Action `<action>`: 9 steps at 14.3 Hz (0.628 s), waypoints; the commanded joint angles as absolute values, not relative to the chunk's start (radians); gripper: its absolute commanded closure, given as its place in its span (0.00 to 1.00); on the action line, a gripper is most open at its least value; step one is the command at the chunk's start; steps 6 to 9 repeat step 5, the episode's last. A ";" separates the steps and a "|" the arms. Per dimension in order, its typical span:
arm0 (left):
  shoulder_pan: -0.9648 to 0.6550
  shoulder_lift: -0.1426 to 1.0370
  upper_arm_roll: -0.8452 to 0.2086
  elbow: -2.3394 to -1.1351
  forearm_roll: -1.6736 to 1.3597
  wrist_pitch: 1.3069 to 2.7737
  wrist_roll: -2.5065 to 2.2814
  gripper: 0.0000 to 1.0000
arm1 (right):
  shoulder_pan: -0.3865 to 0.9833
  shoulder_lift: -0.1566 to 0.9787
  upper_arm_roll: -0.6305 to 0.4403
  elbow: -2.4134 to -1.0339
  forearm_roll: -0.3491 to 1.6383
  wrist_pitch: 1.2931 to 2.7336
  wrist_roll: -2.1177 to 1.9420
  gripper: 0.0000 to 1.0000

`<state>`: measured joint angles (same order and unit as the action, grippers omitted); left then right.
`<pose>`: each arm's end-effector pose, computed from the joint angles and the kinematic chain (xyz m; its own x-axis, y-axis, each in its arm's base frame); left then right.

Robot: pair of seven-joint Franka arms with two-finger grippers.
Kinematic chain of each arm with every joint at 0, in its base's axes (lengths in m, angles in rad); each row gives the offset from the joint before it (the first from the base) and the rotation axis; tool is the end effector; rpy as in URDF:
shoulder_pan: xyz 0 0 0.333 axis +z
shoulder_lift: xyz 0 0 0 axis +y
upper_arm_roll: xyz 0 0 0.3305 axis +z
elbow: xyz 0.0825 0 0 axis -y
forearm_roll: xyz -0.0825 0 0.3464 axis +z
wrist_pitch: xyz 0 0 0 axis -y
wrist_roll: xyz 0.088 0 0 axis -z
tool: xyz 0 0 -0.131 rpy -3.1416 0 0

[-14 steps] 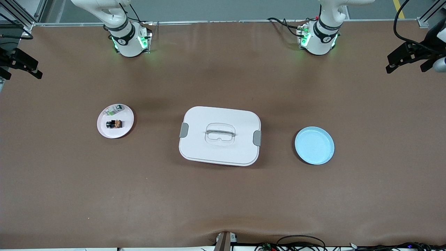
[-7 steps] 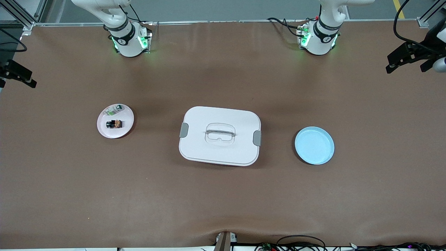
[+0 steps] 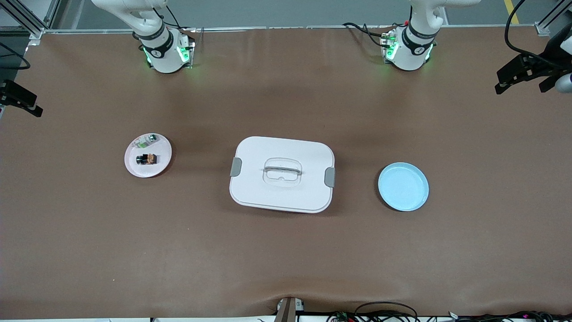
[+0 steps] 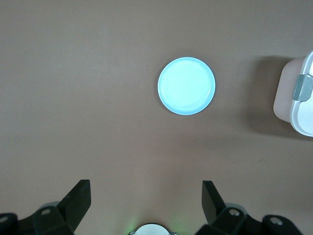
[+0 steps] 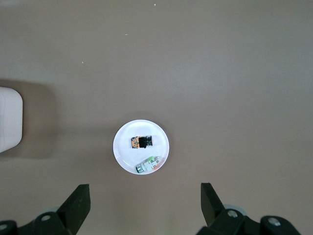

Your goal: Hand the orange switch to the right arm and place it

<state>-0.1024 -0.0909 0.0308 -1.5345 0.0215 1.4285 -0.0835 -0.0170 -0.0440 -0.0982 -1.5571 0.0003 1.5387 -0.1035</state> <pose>0.4704 -0.0298 0.6631 0.9998 0.0148 -0.0135 0.0145 -0.9997 -0.0197 0.4969 -0.0587 0.6403 0.9996 -0.0117 0.0257 -0.0116 -0.9999 -0.0020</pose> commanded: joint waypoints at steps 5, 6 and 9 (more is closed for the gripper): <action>-0.100 -0.103 0.034 -1.546 0.018 1.437 -0.064 0.00 | -0.020 -0.031 -0.094 -1.529 0.011 1.519 -0.032 0.00; -0.100 -0.103 0.034 -1.546 0.018 1.437 -0.064 0.00 | -0.020 -0.031 -0.094 -1.529 0.011 1.519 -0.032 0.00; -0.100 -0.103 0.034 -1.546 0.018 1.437 -0.064 0.00 | -0.020 -0.031 -0.094 -1.529 0.011 1.519 -0.032 0.00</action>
